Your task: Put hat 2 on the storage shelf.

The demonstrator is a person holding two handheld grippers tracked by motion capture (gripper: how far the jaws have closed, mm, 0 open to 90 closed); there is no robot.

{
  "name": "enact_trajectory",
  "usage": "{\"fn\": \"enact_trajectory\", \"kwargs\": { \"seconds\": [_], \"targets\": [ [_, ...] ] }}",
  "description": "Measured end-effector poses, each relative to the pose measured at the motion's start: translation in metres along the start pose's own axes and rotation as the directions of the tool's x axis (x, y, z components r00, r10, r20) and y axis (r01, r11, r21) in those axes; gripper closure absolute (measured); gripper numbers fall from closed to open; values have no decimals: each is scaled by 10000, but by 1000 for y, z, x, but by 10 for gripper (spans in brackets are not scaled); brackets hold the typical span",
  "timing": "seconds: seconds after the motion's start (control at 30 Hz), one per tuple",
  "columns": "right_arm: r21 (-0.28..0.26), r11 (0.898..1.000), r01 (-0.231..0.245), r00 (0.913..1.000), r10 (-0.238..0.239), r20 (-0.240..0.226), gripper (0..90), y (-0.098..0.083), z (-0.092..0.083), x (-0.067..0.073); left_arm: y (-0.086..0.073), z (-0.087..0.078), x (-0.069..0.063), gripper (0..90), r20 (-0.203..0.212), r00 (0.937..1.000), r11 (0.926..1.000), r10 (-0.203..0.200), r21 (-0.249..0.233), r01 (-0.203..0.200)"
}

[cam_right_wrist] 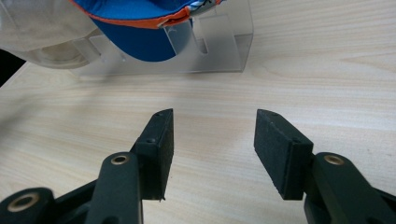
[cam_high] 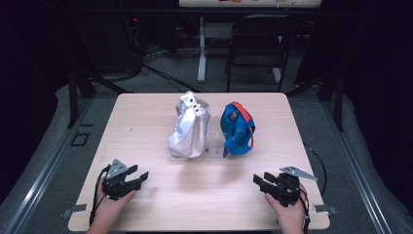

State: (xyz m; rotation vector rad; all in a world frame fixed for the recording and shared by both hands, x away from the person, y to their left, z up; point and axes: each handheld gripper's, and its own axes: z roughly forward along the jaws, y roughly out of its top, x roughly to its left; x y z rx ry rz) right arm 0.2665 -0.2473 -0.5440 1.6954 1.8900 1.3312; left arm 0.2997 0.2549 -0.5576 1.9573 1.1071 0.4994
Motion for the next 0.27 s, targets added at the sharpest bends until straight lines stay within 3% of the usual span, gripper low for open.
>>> {"fn": "enact_trajectory", "kwargs": {
  "seconds": [0.1, 0.27],
  "targets": [
    [-254, 9993, -269, 9996, 267, -88, 476, -1, 0, -3, 0, 0, -2, 465, 87, 9999, 10000, 58, -33, -58],
    [-495, 9899, -1332, 9890, 1295, -709, 467, -3, 2, -10, 1, -1, -9, 464, 186, 9996, 9997, 228, -127, -226]
  ]
}}
